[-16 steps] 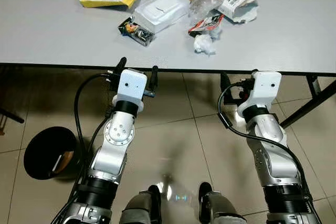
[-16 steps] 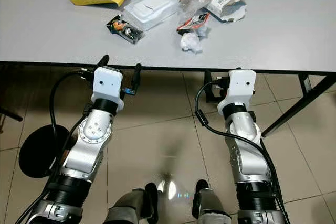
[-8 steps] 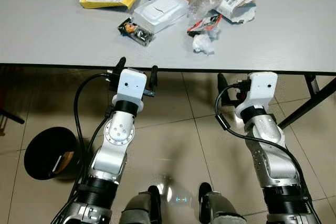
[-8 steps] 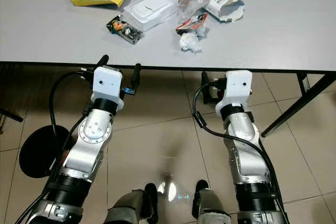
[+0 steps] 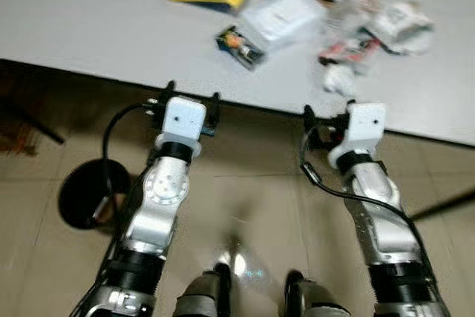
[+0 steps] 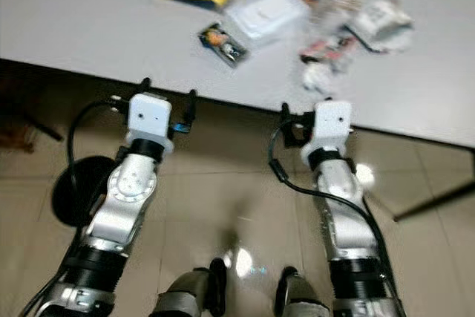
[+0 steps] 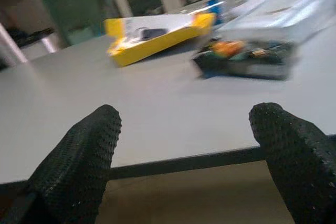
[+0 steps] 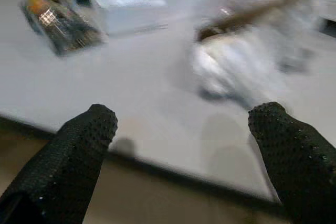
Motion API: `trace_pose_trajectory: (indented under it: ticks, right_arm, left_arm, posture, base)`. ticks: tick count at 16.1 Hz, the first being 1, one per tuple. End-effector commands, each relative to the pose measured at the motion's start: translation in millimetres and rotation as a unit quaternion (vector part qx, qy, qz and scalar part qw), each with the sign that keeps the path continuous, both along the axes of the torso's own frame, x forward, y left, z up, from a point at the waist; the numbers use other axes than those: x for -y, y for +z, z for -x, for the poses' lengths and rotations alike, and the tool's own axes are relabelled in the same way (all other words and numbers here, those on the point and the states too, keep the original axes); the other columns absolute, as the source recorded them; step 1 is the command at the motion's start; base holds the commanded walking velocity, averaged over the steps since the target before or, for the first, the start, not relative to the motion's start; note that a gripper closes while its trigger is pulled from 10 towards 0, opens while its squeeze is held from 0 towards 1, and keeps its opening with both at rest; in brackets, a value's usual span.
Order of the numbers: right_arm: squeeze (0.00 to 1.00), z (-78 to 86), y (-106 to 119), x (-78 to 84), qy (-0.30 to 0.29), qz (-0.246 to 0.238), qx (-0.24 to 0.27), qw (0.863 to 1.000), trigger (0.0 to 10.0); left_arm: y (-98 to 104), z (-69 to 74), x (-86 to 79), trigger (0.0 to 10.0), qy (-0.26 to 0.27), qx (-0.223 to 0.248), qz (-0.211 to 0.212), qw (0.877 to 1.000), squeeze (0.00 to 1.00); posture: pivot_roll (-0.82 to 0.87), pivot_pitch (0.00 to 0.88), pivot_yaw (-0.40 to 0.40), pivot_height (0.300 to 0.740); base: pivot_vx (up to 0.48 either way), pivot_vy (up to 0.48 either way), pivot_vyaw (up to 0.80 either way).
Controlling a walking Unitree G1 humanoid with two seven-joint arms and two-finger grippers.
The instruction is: Picking trash to rubbish bin
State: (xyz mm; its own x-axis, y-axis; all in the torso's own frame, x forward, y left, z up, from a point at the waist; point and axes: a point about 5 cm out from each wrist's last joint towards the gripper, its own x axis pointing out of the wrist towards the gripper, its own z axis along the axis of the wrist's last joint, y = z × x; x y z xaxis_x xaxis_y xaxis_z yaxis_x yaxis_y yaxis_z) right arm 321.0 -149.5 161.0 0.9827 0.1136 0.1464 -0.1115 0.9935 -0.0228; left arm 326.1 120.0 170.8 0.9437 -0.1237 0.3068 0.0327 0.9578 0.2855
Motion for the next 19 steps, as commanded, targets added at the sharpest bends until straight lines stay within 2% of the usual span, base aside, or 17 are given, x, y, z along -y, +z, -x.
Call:
trace_pose_trajectory:
  ticks: [1,8,14,19]
  right_arm:
    - [0.00,2.6,-4,8.2,-0.011,-0.001,-0.010,1.000,10.0]
    - [0.00,1.9,-5,8.7,-0.015,-0.009,-0.011,1.000,10.0]
    - [0.00,2.1,-5,7.8,-0.015,-0.011,-0.012,1.000,10.0]
    - [0.00,2.1,-5,6.5,-0.017,-0.014,-0.013,1.000,10.0]
  left_arm:
    - [-1,0.5,1.5,10.0,0.003,-0.003,0.002,1.000,0.00]
    - [-2,0.1,2.6,10.0,-0.002,-0.006,-0.002,1.000,0.00]
    - [-6,2.4,12.8,10.0,-0.053,-0.024,-0.002,0.998,0.00]
    - [-5,1.3,14.0,10.0,-0.075,-0.031,-0.002,0.997,0.00]
  posture:
    - [0.08,0.291,0.089,0.740]
    - [0.08,0.291,0.093,0.740]
    - [0.08,0.292,0.095,0.740]
    - [0.08,0.292,0.103,0.740]
  base:
    - [0.319,0.000,0.00]
    - [0.319,0.000,0.00]
    - [0.316,0.000,0.00]
    - [0.298,0.000,0.00]
